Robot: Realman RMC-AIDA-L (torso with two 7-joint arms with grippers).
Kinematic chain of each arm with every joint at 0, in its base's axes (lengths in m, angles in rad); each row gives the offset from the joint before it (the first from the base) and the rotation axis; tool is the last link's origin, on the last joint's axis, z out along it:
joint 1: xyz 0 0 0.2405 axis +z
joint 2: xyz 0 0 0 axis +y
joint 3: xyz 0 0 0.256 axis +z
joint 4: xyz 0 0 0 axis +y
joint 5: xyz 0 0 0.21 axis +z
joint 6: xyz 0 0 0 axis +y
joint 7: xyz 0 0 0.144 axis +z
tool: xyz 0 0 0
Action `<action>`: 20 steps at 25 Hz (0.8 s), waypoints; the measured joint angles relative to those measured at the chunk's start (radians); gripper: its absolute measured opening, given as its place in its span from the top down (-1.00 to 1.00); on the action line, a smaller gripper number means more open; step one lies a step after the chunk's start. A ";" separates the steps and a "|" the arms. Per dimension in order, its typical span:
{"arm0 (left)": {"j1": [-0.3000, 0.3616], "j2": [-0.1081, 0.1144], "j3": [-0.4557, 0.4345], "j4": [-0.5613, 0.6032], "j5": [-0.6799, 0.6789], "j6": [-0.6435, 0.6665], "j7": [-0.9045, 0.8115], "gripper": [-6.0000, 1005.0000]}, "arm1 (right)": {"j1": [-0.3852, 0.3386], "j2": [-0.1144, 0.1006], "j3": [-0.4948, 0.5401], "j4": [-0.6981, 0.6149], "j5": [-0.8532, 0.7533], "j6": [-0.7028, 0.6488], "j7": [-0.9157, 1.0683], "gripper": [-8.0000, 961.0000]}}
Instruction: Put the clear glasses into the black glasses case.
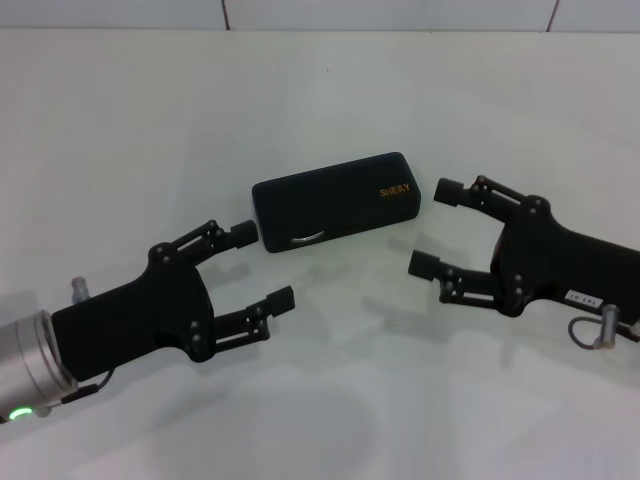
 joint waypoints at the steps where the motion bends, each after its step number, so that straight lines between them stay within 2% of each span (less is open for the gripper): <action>1: 0.000 0.001 0.002 -0.002 0.003 -0.001 -0.001 -0.71 | 0.000 0.000 -0.005 0.000 -0.002 0.003 0.000 -0.84; 20: -0.010 0.000 0.003 -0.006 0.002 -0.004 0.001 -0.71 | -0.003 0.000 -0.034 0.011 -0.020 0.014 -0.001 -0.83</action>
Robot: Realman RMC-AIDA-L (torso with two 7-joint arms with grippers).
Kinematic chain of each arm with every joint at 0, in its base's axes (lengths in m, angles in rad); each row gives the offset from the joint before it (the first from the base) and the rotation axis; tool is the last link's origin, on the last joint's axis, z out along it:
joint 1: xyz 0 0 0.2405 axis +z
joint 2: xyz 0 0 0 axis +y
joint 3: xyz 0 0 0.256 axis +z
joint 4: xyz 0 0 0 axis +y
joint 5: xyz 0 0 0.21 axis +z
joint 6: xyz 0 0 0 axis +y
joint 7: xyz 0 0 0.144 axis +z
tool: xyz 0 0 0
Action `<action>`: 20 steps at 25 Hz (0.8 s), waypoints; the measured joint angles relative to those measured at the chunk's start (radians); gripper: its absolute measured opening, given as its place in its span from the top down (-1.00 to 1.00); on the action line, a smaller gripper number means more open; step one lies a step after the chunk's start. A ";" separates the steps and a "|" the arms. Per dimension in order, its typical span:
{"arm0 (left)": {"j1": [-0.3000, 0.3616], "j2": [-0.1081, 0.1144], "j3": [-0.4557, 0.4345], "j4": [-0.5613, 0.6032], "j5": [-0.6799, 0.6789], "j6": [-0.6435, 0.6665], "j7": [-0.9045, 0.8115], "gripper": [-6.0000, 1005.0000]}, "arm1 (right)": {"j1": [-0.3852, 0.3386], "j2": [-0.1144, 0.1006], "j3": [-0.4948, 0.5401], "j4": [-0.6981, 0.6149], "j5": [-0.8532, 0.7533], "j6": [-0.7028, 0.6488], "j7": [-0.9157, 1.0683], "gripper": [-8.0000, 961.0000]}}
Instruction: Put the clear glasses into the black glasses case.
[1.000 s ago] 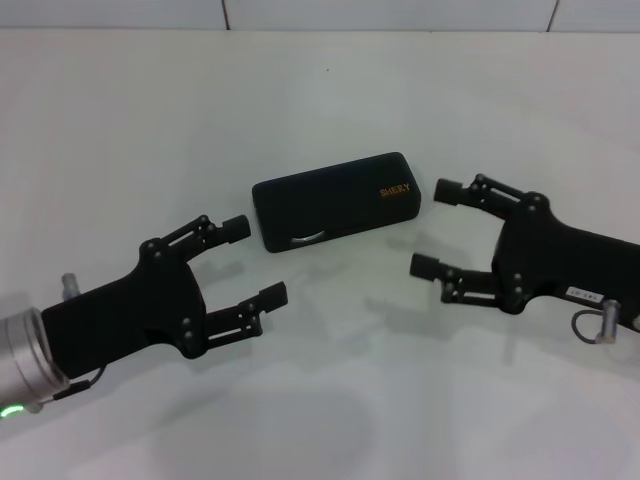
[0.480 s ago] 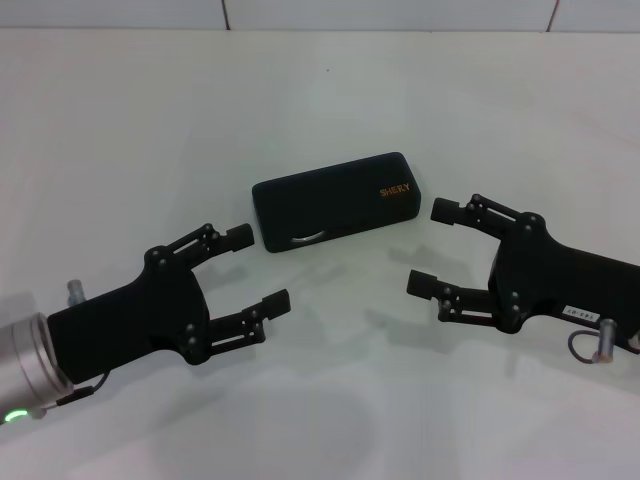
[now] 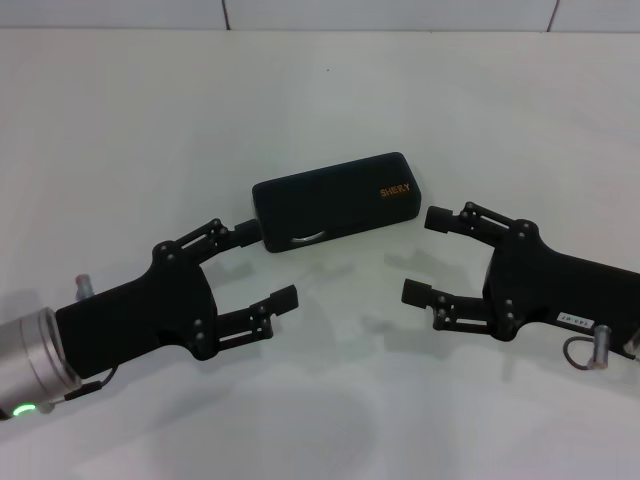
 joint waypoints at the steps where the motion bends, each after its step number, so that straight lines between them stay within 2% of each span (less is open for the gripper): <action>1: 0.001 0.000 0.000 -0.001 -0.001 0.000 0.000 -0.71 | 0.000 0.000 -0.004 0.000 0.002 0.000 0.000 -0.83; 20: 0.011 -0.003 0.001 -0.064 -0.004 0.010 0.051 -0.71 | -0.021 0.000 -0.036 0.006 0.009 -0.013 0.001 -0.83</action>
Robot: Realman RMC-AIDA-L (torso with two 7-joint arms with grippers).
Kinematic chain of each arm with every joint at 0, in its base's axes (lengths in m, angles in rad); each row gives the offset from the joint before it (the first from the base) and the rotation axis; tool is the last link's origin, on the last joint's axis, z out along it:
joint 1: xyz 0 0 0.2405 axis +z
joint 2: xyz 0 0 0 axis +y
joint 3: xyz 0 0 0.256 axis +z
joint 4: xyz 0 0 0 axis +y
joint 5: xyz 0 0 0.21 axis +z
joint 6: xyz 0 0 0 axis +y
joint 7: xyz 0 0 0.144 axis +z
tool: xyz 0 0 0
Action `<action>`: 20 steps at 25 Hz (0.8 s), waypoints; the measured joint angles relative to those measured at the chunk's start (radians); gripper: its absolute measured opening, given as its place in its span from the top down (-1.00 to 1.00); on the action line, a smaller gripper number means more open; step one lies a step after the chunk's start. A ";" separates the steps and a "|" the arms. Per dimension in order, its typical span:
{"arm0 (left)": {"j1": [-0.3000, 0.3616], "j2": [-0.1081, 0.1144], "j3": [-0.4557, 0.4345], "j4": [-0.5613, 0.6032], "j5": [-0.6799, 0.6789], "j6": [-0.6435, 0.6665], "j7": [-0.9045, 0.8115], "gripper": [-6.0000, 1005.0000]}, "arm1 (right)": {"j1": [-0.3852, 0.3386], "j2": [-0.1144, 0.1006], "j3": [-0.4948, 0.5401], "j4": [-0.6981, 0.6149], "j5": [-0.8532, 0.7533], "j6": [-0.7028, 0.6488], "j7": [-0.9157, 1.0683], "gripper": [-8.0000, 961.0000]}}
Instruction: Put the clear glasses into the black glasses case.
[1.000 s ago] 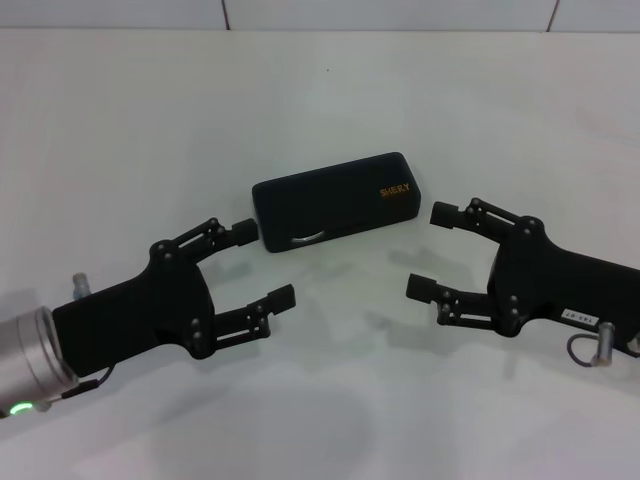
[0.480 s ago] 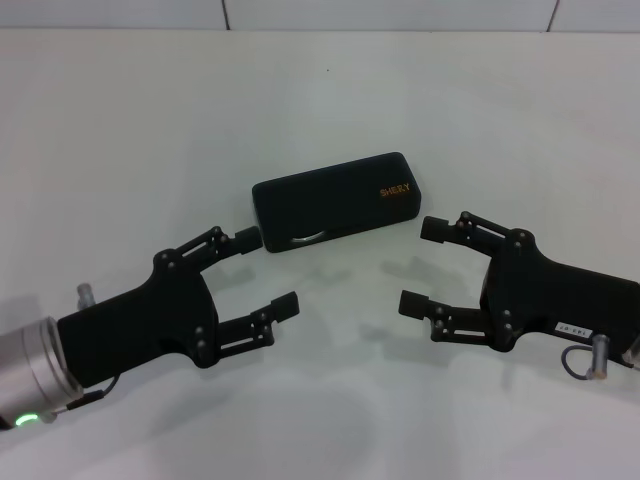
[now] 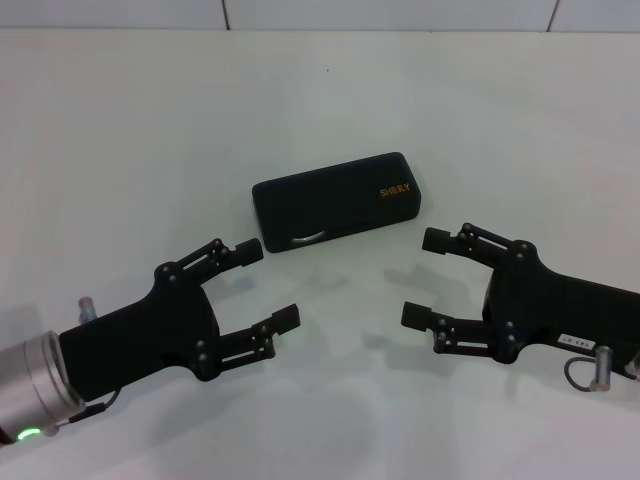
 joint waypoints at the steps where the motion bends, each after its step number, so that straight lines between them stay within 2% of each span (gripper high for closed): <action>1: 0.000 0.000 0.000 0.000 0.000 0.000 0.000 -0.71 | -0.001 0.000 0.000 0.000 0.000 0.000 -0.001 -0.83; 20: -0.002 0.000 0.001 0.000 0.000 0.000 0.000 -0.71 | -0.001 0.000 -0.002 0.009 0.001 0.005 -0.001 -0.83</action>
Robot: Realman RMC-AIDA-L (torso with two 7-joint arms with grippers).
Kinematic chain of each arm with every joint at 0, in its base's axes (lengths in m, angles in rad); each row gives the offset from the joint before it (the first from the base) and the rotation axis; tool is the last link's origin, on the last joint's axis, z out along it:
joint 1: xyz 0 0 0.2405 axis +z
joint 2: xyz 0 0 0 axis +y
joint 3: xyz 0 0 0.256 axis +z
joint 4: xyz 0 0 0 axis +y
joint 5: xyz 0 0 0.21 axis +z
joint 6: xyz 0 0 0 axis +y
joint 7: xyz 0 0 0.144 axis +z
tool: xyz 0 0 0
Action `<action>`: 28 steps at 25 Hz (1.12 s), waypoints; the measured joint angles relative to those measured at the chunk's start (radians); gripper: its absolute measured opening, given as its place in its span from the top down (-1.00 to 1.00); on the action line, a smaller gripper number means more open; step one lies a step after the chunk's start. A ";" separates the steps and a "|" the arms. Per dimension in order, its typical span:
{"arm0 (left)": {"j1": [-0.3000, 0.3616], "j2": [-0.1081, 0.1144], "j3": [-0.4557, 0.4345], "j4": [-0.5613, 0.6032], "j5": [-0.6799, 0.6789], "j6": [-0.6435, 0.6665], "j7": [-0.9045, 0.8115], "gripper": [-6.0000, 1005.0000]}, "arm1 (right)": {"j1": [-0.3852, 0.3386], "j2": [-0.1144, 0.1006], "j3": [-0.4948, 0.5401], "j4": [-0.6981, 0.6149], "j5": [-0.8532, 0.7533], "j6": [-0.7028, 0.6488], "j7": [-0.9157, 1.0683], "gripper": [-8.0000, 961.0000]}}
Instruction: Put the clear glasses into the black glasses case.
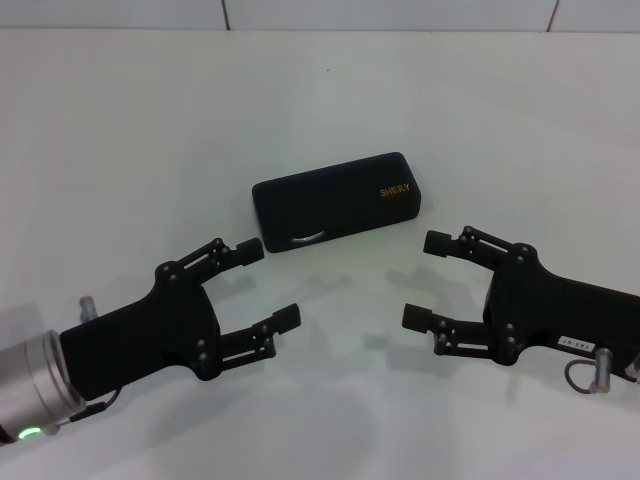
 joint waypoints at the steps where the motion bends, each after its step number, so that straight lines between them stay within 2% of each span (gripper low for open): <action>1: 0.000 0.000 0.000 0.000 0.000 0.000 0.000 -0.71 | 0.001 0.000 0.000 0.000 0.000 -0.001 0.000 -0.83; 28: 0.000 -0.002 -0.004 -0.001 0.000 -0.003 0.000 -0.71 | 0.008 0.000 -0.026 -0.002 0.002 -0.005 0.007 -0.83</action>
